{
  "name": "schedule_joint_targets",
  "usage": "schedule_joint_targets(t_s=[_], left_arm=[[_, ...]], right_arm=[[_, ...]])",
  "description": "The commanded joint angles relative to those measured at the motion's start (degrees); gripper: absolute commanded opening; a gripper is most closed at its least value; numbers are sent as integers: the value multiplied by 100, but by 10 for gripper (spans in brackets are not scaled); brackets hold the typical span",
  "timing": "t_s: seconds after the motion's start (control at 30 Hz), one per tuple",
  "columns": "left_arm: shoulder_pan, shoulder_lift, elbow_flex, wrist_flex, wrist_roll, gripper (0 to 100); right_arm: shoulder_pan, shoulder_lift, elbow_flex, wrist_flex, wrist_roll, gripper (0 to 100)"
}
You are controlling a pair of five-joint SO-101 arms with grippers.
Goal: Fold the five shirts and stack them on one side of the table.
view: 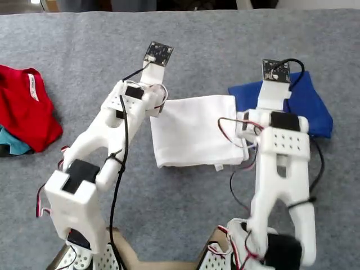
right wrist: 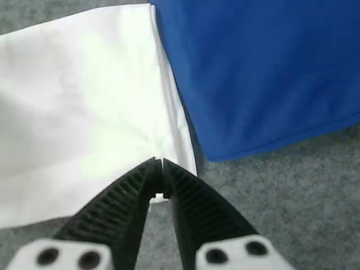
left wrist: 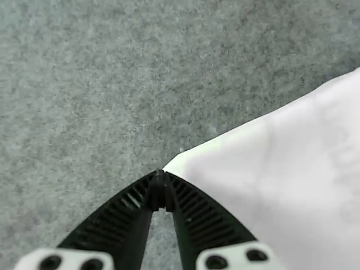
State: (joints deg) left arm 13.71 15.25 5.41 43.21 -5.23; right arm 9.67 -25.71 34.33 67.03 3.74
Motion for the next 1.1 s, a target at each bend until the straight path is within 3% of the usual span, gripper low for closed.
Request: schedule_joint_targets(t_s=[0.0,0.2,0.4,0.5,0.73,1.07], left_arm=[[-66,-747,-92,545,-325,27],[-66,-1916,778,598,-378,27],[-549,-3244,2870,-413,-659,28],[-989,-3560,3829,-941,-659,28],[-1323,-3569,4743,-1248,-413,28],[-1305,-3560,4971,-1389,273,28]], right_arm=[[229,-620,-145,624,79,15],[396,-690,22,853,-290,54],[-316,-435,382,738,-1635,350],[-791,-233,681,308,-2198,452],[-1275,435,1165,-1398,-3200,466],[-1363,1552,1165,-1873,-3508,466]])
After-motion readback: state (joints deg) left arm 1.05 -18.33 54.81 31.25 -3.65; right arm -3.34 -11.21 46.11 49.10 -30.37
